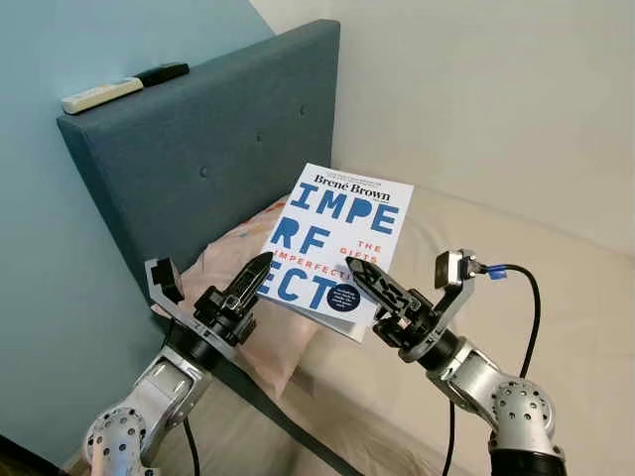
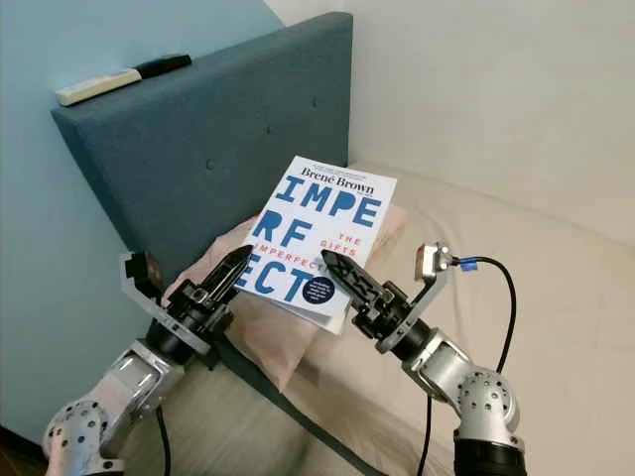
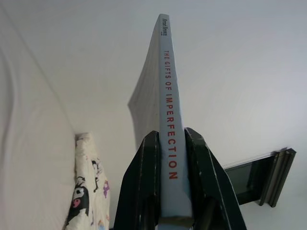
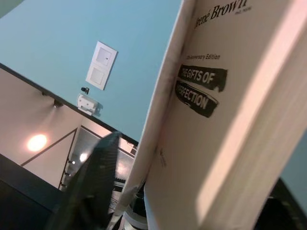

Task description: Clean up the room

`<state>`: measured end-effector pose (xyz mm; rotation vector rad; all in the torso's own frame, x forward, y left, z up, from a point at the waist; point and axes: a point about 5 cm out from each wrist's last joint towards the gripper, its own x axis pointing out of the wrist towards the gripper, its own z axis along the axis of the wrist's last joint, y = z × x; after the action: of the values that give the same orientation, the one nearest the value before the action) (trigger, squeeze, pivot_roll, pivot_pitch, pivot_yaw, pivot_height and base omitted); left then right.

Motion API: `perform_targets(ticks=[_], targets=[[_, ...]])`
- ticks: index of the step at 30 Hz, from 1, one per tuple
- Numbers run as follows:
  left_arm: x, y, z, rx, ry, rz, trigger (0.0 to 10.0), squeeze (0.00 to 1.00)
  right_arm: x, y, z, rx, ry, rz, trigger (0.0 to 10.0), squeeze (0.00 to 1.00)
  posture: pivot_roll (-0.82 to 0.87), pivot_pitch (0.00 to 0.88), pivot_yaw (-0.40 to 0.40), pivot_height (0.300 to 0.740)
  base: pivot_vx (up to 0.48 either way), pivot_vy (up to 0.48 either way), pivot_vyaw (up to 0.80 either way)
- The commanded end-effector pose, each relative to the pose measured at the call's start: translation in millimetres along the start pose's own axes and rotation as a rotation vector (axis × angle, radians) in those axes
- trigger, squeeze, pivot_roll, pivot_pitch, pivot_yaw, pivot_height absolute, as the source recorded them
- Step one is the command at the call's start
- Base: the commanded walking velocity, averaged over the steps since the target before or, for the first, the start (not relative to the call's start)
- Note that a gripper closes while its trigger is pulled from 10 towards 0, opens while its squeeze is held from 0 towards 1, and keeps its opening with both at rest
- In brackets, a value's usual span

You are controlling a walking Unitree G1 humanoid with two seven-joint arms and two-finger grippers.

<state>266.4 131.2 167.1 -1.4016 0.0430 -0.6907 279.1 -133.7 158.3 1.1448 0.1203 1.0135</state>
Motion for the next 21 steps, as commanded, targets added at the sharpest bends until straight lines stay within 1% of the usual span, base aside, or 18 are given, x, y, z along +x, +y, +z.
perform_targets(ticks=[1, 8, 11, 12, 13, 14, 15, 16, 17, 20, 21], targets=[[-1.5, 4.5, -5.6, -0.012, 0.009, 0.012, 0.0, 0.0, -0.6, 1.8, 0.9, 0.011, -0.006, 0.012, 0.0, 0.0, 0.0, 0.091, 0.017, 0.74, 0.0, 0.0, 0.0], [-2.0, 7.0, -5.5, 0.009, 0.015, 0.029, 0.0, 0.0, -1.3, 1.4, 1.5, 0.015, -0.014, 0.003, 0.0, 0.0, 0.0, 0.091, 0.017, 0.74, 0.0, 0.0, 0.0], [-3.3, 8.9, -3.8, 0.034, 0.02, 0.04, 0.0, 0.0, -1.8, 1.8, 1.5, 0.011, -0.015, -0.002, 0.0, 0.0, 0.0, 0.091, 0.016, 0.74, 0.0, 0.0, 0.0], [-3.9, 9.6, -3.0, 0.051, 0.027, 0.044, 0.0, 0.0, -2.0, 1.6, 1.6, 0.007, -0.014, -0.006, 0.2, 0.0, 0.0, 0.091, 0.016, 0.74, 0.0, 0.0, 0.0], [-3.9, 9.6, -3.0, 0.051, 0.027, 0.044, 0.0, 0.0, -2.0, 1.6, 1.6, 0.007, -0.014, -0.006, 0.2, 0.0, 0.0, 0.091, 0.016, 0.74, 0.0, 0.0, 0.0], [-4.3, 10.1, -2.2, 0.067, 0.033, 0.048, 0.0, 0.0, -2.2, 1.5, 1.7, 0.004, -0.013, -0.009, 0.6, 0.0, 0.0, 0.09, 0.016, 0.74, 0.0, 0.0, 0.0], [-4.4, 10.4, -0.7, 0.092, 0.043, 0.05, 0.0, 0.0, -2.5, 1.2, 1.8, -0.002, -0.011, -0.015, 3.6, 0.0, 0.0, 0.089, 0.016, 0.74, 0.0, 0.0, 0.0], [-4.5, 10.7, 0.8, 0.116, 0.053, 0.052, 0.0, 0.0, -2.6, 0.9, 1.9, -0.008, -0.009, -0.02, 4.7, 0.0, 0.0, 0.089, 0.016, 0.74, 0.0, 0.0, 0.0], [-4.3, 10.9, 2.6, 0.134, 0.059, 0.054, 0.0, 0.0, -2.6, 0.3, 2.0, -0.018, -0.006, -0.029, 9.9, 0.0, 0.0, 0.089, 0.016, 0.74, 0.0, 0.0, 0.0], [-3.9, 11.5, 5.6, 0.162, 0.064, 0.062, 0.0, 0.0, -2.3, -0.5, 2.0, -0.026, -0.003, -0.038, 10.0, 0.0, 0.0, 0.086, 0.016, 0.74, 0.0, 0.0, 0.0], [-3.5, 11.5, 7.5, 0.181, 0.066, 0.067, 3.1, 0.0, -2.3, -0.8, 1.9, -0.026, -0.003, -0.039, 10.0, 0.0, 0.0, 0.083, 0.015, 0.74, 0.0, 0.0, 0.0]])
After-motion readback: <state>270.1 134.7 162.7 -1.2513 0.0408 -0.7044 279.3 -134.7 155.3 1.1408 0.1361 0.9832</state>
